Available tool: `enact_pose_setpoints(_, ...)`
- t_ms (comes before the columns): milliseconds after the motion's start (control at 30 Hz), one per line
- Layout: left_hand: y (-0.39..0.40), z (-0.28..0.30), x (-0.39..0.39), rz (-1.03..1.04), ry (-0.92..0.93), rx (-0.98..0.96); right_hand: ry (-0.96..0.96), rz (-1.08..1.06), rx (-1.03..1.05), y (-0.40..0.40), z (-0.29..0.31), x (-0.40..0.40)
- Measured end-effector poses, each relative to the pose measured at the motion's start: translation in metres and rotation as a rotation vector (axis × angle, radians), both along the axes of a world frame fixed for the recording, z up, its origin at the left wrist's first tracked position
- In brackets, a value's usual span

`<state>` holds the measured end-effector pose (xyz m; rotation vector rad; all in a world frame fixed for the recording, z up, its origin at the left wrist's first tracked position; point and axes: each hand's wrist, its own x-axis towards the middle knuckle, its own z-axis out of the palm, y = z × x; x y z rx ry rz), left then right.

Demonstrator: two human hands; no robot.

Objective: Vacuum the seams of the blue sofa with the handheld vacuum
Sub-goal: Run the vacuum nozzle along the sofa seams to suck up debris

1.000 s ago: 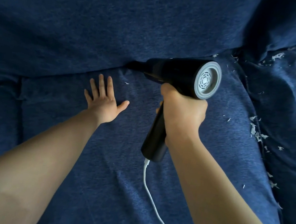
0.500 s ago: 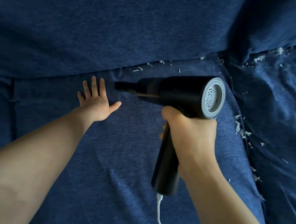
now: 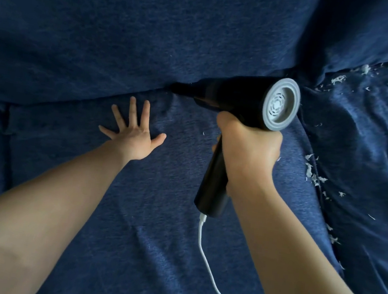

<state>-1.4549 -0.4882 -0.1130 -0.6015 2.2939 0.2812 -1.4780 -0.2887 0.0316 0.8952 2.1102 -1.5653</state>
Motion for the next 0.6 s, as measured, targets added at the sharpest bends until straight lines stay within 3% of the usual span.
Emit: enact_pose_setpoints(600, 0.012, 0.004, -0.004, 0.041, -0.005, -0.019, -0.024, 0.066, -0.051, 0.020, 0.006, 0.005)
